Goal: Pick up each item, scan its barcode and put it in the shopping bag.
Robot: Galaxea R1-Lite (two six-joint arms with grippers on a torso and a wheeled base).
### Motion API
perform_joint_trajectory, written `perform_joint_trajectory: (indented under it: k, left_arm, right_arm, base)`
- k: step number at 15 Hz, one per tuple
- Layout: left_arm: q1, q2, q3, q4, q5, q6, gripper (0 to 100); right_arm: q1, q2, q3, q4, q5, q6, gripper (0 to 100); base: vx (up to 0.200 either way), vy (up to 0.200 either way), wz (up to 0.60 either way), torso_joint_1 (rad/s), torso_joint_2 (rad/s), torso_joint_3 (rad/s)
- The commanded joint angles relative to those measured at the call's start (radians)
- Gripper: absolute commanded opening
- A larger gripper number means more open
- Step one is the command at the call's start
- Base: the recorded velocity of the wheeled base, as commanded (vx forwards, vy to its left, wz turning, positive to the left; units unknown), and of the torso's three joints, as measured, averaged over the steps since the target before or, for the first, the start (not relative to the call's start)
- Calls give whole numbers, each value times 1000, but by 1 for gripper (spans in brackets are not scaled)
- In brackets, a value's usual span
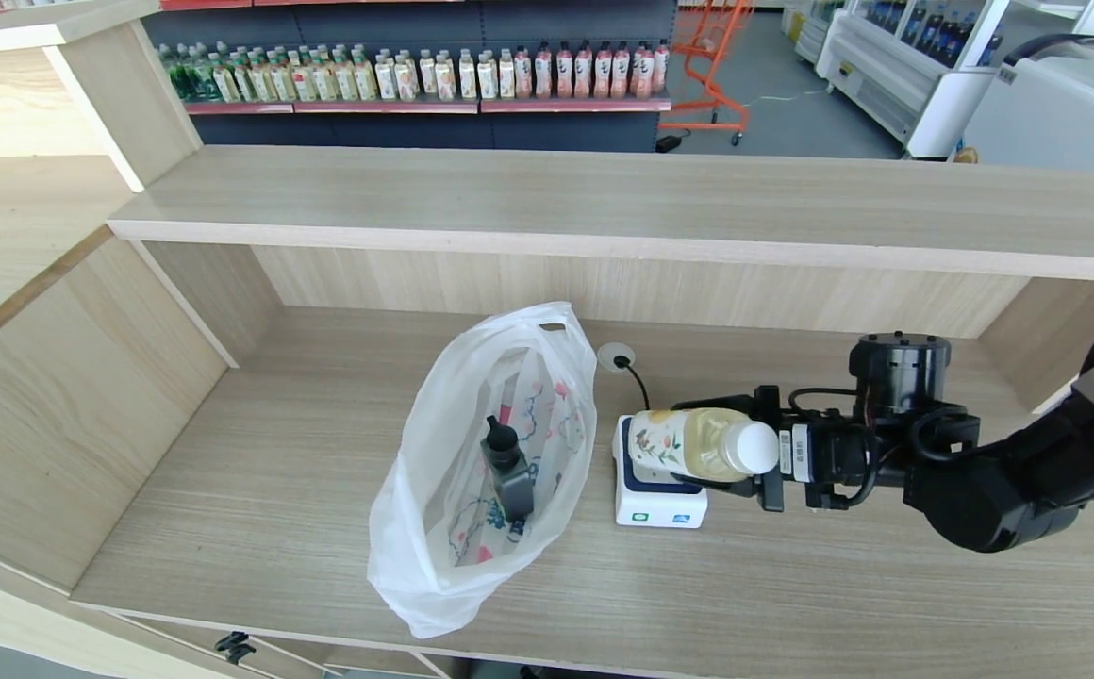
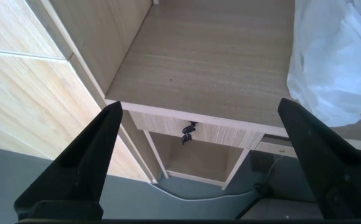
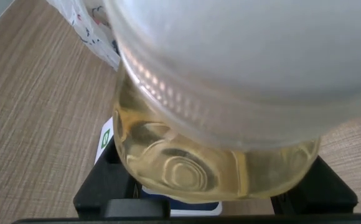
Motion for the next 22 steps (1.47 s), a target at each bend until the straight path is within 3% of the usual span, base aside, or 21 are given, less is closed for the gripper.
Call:
perform_joint_trajectory:
  k: [1, 6, 10, 16, 20, 22]
  left_arm:
    - [0, 0, 0, 0, 0, 0, 100]
    - [0, 0, 0, 0, 0, 0, 100]
    - [0, 0, 0, 0, 0, 0, 100]
    - [0, 0, 0, 0, 0, 2, 100]
    - [0, 0, 0, 0, 0, 2, 100]
    - [0, 0, 0, 0, 0, 0, 100]
  right_arm:
    - [4, -108, 4, 11, 3, 85, 0]
    - [-26, -380, 93, 7, -68, 624, 0]
    - [-26, -478, 234, -33, -222, 949, 0]
    - [-30, -481, 239, -40, -327, 1073, 0]
    - [-31, -495, 241, -36, -333, 1119, 0]
    - [-31, -490, 241, -33, -333, 1121, 0]
  base:
    - [0, 0, 0, 0, 0, 0]
    - [0, 0, 0, 0, 0, 0]
    - [0, 0, 0, 0, 0, 0]
    - [0, 0, 0, 0, 0, 0]
    - [0, 0, 0, 0, 0, 0]
    - [0, 200, 0, -2, 0, 5]
